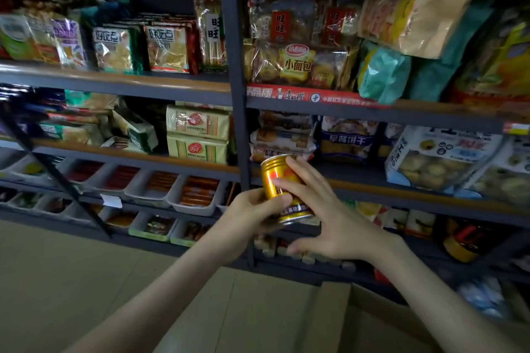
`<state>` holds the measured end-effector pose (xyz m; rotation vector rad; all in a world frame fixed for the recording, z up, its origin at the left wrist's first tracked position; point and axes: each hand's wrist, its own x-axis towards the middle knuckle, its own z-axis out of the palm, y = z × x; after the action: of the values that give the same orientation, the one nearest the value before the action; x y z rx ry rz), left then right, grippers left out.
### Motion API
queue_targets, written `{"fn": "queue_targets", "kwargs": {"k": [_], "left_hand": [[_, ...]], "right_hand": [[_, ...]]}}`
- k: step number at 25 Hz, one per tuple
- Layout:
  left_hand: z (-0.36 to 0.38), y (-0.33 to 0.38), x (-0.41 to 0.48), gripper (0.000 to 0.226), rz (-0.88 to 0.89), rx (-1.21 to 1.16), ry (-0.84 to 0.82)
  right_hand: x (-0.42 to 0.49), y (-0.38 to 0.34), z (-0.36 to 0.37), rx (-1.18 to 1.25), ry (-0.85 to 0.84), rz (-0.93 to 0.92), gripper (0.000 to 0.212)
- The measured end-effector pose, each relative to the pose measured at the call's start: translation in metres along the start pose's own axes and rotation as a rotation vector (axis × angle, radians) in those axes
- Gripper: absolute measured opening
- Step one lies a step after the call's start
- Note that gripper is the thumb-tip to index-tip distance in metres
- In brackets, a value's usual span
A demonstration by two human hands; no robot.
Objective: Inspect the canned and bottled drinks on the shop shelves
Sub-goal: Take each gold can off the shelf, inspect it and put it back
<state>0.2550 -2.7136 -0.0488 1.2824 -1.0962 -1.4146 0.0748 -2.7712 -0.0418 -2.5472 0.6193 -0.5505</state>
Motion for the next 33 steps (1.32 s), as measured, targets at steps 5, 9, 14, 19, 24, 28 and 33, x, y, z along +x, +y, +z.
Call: {"fn": "queue_targets", "kwargs": {"k": [5,9,14,19,24,28,33], "left_hand": [[-0.015,0.003,-0.017,0.039,-0.151,-0.232,-0.064],[-0.032,0.007,-0.016,0.054,-0.244,0.009,-0.151],[-0.037,-0.005,-0.021,0.114,0.047,0.455,-0.091],[-0.04,-0.009,-0.013,0.088,0.578,0.907,0.155],[-0.039,-0.013,-0.007,0.083,0.618,0.926,0.237],[-0.036,0.002,0.004,0.057,0.2,0.226,0.206],[-0.02,0.02,0.015,0.051,-0.152,-0.283,-0.009]], "right_hand": [[0.016,-0.007,0.013,-0.084,-0.059,-0.055,0.082],[0.018,-0.006,0.034,0.021,0.052,0.007,0.079],[0.024,-0.01,0.037,0.459,0.291,0.277,0.065],[0.033,-0.021,0.034,0.872,0.24,0.37,0.037],[0.029,-0.013,0.03,0.915,0.199,0.438,0.036],[0.013,-0.007,0.035,0.567,0.047,0.373,0.082],[0.015,-0.001,0.044,0.078,0.33,0.153,0.091]]}}
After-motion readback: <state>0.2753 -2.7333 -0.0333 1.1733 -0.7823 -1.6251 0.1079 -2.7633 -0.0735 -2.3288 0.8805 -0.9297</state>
